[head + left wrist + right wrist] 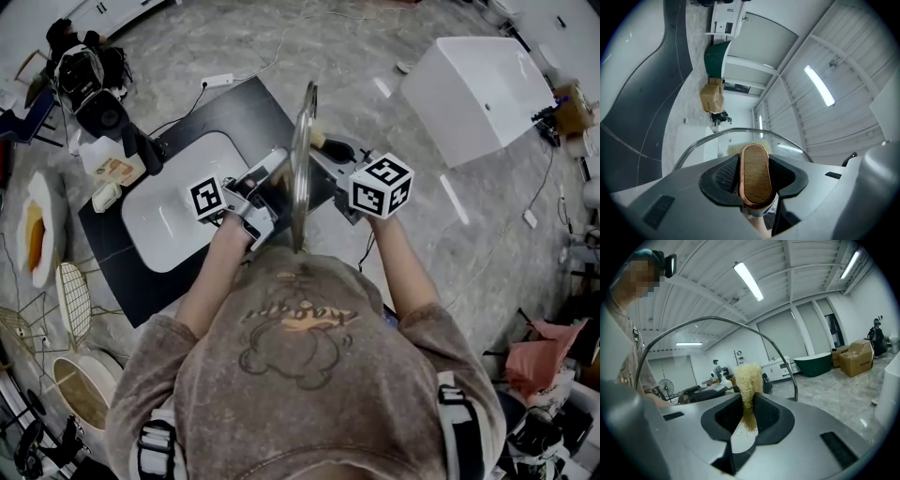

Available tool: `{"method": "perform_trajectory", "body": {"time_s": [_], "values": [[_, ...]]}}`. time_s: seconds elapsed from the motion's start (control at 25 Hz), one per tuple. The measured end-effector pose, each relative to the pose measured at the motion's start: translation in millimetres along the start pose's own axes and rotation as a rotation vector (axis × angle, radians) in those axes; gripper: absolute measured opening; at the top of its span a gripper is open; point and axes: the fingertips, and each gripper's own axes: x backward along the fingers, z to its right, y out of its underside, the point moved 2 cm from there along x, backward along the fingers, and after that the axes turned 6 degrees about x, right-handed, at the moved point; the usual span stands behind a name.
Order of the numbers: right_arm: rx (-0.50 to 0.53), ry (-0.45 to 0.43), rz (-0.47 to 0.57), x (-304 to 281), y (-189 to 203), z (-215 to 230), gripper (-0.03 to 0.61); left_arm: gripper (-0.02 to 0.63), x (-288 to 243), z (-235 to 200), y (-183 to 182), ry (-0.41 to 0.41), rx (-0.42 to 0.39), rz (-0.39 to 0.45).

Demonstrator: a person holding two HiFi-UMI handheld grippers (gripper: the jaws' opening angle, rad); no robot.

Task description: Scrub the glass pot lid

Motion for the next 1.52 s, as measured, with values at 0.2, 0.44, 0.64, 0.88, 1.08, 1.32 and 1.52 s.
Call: {"method": "perform_trajectory", "body": {"time_s": [0.2,0.44,0.64,0.88,1.08,1.32,1.52], "values": [[-0.038,0.044,-0.062,-4,30,14,0.057,0.179,0,-1,1,0.003,0.010,0.006],[-0.070,0.012,-0.142,3,64,1,0.057,0.179,2,2,3,0.006,0.012,0.020],[-0.092,-0.047,-0.196,7,89,-18,0.057,0.179,3,-2,-3,-0.007,0.003,0.034],[-0.098,-0.137,-0.219,21,97,-48,0.057,0.179,4,-3,-6,-0.010,0.004,0.055],[-0.079,-0.189,-0.201,31,85,-70,0.057,0.179,4,-4,-8,-0.019,-0.010,0.063],[-0.033,-0.249,-0.150,38,55,-92,0.057,0.179,7,-7,-12,-0.030,-0.003,0.084],[-0.029,-0.263,-0.056,46,17,-99,0.057,0.179,6,-6,-12,-0.034,-0.006,0.091]]}}
